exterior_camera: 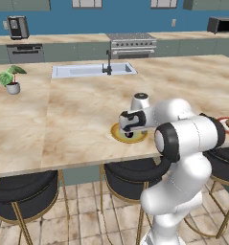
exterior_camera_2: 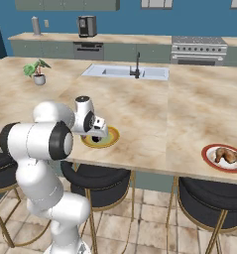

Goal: Transport the chicken drumstick and eggplant to the fridge. Place the chicken drumstick on the rack containing meat and place the eggplant on the rack containing the vegetable, ensuring meats and vegetables are on different racks.

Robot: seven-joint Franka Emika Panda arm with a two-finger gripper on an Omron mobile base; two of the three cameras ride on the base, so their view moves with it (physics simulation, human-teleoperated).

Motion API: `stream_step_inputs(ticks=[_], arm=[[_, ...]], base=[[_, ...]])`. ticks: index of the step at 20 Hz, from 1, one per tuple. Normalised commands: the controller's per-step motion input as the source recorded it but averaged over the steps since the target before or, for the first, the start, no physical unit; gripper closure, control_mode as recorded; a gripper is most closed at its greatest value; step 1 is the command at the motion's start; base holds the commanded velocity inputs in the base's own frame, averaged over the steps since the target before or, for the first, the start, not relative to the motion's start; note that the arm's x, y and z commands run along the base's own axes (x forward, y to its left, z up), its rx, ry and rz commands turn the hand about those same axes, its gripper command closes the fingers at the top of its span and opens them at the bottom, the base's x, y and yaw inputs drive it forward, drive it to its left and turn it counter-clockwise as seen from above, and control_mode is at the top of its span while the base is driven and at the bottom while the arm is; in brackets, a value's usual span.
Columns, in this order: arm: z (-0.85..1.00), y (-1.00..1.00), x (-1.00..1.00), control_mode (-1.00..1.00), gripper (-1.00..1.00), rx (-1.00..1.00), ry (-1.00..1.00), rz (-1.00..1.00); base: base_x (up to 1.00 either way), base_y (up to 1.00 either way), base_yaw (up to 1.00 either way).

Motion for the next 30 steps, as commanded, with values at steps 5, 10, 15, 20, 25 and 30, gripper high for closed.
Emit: stream_step_inputs(ticks=[5,10,15,20,25,30], arm=[[-0.15,0.01,0.29,-1.0,-1.0,0.0,0.0,-0.01],[-0.08,0.02,0.27,-1.0,-1.0,0.0,0.0,-0.02],[-0.16,0.0,0.36,-1.0,-1.0,0.0,0.01,-0.02],[-0.18,0.0,0.25,-1.0,-1.0,0.0,0.01,-0.01],[-0.3,0.0,0.3,-1.0,-1.0,0.0,0.01,0.0],[-0.27,0.01,0.06,-1.0,-1.0,0.0,0.05,-0.01]], base=[[0.0,0.0,0.0],[0.0,0.0,0.0],[0.0,0.0,0.0],[0.0,0.0,0.0],[0.0,0.0,0.0],[0.0,0.0,0.0]])
